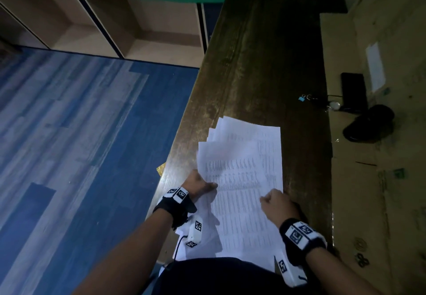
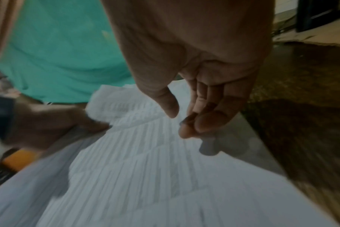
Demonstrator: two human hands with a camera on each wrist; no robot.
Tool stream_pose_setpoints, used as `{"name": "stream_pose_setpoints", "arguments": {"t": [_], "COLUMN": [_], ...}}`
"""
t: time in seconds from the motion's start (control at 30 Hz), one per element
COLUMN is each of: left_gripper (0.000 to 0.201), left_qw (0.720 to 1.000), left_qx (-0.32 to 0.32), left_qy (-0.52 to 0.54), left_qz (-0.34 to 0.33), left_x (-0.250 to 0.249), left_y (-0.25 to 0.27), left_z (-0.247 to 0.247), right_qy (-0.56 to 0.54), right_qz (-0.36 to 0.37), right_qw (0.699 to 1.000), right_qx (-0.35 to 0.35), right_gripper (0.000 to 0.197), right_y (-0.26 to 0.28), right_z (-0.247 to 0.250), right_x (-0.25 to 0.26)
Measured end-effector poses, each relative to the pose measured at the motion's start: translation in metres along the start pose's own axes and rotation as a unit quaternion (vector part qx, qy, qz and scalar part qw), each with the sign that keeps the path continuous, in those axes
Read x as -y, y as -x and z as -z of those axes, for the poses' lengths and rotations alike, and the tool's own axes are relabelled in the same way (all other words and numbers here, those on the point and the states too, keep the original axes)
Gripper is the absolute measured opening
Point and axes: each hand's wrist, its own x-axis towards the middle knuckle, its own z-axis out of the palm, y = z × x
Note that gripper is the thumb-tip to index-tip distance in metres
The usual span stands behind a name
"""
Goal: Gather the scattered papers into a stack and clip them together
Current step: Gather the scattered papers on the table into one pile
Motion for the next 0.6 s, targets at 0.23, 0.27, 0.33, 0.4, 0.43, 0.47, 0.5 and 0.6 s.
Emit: {"name": "stream_pose_setpoints", "arguments": {"t": [0.23,0.27,0.33,0.4,0.43,0.47,0.5,0.6], "left_gripper": [0.024,0.024,0.023,0.030,0.035,0.039,0.040,0.026], "left_qw": [0.991,0.990,0.988,0.988,0.989,0.988,0.988,0.979], "left_qx": [0.042,0.054,0.081,0.093,0.090,0.082,0.064,-0.031], "left_qy": [0.102,0.107,0.091,0.065,0.053,0.048,0.047,0.077], "left_qz": [-0.069,-0.077,-0.096,-0.105,-0.109,-0.118,-0.131,-0.184], "left_x": [-0.038,-0.046,-0.061,-0.074,-0.080,-0.087,-0.092,-0.113], "left_y": [0.009,0.009,0.008,0.009,0.010,0.012,0.013,0.017], "left_z": [0.028,0.031,0.034,0.030,0.028,0.027,0.028,0.034], "right_qy": [-0.509,-0.530,-0.536,-0.503,-0.484,-0.471,-0.465,-0.481], "right_qz": [0.059,0.092,0.140,0.166,0.180,0.190,0.195,0.208], "right_qw": [0.859,0.841,0.823,0.831,0.839,0.848,0.855,0.851], "right_qx": [0.010,0.052,0.124,0.169,0.169,0.151,0.121,0.020], "right_gripper": [0.082,0.087,0.085,0.071,0.064,0.058,0.053,0.049], "right_y": [-0.023,-0.021,-0.017,-0.009,-0.007,-0.005,-0.004,-0.002], "right_z": [0.078,0.088,0.098,0.100,0.100,0.102,0.105,0.131], "right_x": [0.002,0.007,0.022,0.042,0.051,0.059,0.066,0.082]}}
